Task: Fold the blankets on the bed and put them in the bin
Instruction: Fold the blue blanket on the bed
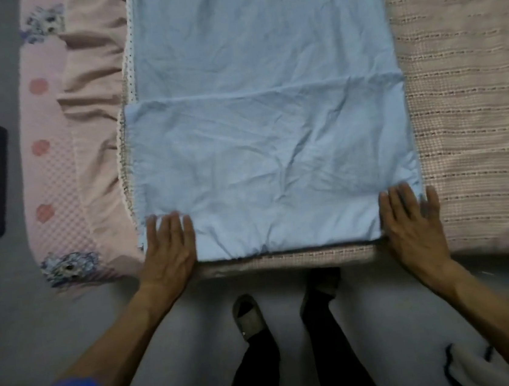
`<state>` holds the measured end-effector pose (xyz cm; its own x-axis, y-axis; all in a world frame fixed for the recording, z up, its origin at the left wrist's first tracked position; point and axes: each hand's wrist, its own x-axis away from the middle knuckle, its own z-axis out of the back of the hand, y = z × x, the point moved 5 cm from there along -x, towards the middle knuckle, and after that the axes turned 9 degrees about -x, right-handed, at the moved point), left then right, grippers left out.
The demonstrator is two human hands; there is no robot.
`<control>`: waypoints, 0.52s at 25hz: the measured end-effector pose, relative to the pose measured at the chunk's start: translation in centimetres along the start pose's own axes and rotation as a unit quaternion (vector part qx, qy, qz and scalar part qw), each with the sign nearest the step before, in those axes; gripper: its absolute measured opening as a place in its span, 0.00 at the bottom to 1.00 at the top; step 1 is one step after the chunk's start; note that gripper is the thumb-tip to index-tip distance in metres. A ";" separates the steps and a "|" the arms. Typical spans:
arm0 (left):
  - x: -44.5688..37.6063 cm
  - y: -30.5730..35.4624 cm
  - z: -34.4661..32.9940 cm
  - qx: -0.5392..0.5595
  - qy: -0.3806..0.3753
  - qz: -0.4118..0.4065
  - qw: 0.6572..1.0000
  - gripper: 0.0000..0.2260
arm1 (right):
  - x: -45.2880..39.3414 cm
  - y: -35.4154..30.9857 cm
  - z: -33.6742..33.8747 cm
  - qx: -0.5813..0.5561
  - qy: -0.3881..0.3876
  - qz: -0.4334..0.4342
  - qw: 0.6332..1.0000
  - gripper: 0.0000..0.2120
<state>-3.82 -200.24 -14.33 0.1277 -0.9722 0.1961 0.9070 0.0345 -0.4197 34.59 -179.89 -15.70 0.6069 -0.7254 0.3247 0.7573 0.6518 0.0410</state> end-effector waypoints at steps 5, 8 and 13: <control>1.4 -1.1 0.2 -0.014 0.108 -0.015 0.994 0.16 | 0.3 0.2 2.3 0.042 0.073 0.052 0.995 0.19; 1.9 -1.4 1.5 -0.031 0.095 0.044 0.994 0.15 | 1.4 0.1 3.0 0.067 0.075 0.040 0.994 0.21; 4.7 -1.8 4.7 0.001 0.107 0.022 0.994 0.15 | 4.8 0.2 4.7 0.045 0.087 0.024 0.995 0.18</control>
<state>-2.98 -203.77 -8.48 0.0803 -0.9966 -0.0157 0.9035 0.0794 -0.4211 36.55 -182.23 -9.69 0.6808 -0.7149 0.1598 0.7060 0.6985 0.1170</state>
